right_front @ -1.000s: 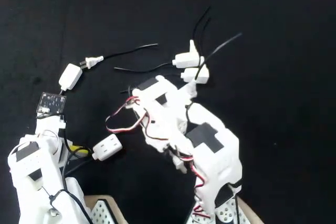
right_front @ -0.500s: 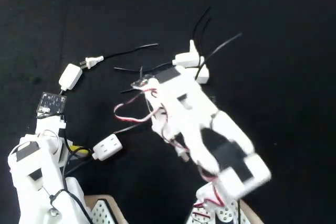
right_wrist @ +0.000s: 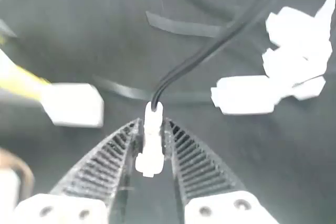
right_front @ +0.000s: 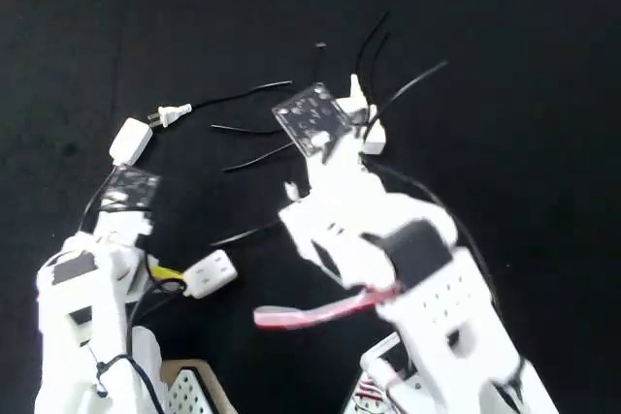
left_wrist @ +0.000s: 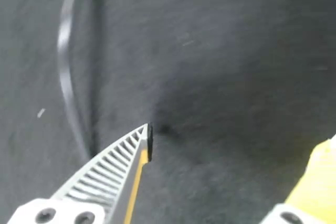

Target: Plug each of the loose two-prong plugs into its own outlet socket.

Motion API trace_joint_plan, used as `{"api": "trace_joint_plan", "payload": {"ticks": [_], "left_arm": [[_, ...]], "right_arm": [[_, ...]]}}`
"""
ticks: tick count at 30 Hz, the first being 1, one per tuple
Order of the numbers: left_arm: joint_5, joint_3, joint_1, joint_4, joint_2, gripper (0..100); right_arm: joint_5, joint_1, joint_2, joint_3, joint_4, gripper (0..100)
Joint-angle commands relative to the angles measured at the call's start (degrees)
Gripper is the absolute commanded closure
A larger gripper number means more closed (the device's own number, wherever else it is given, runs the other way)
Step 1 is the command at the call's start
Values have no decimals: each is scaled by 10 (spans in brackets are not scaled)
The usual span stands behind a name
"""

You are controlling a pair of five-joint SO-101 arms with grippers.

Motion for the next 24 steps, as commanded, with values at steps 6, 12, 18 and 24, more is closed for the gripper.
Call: {"api": "trace_joint_plan", "payload": {"ticks": [6, 12, 18, 24], "left_arm": [[57, -70, 151, -11, -29, 554], [127, -27, 226, -11, -195, 554], [165, 100, 239, -1, -462, 554], [169, 112, 243, 65, -535, 554]], "right_arm": [[-83, -27, -235, 177, -258, 987], [-91, -28, -365, 321, -367, 987], [-164, -33, -388, 407, -435, 987], [-164, -105, -387, 431, -452, 987]]}}
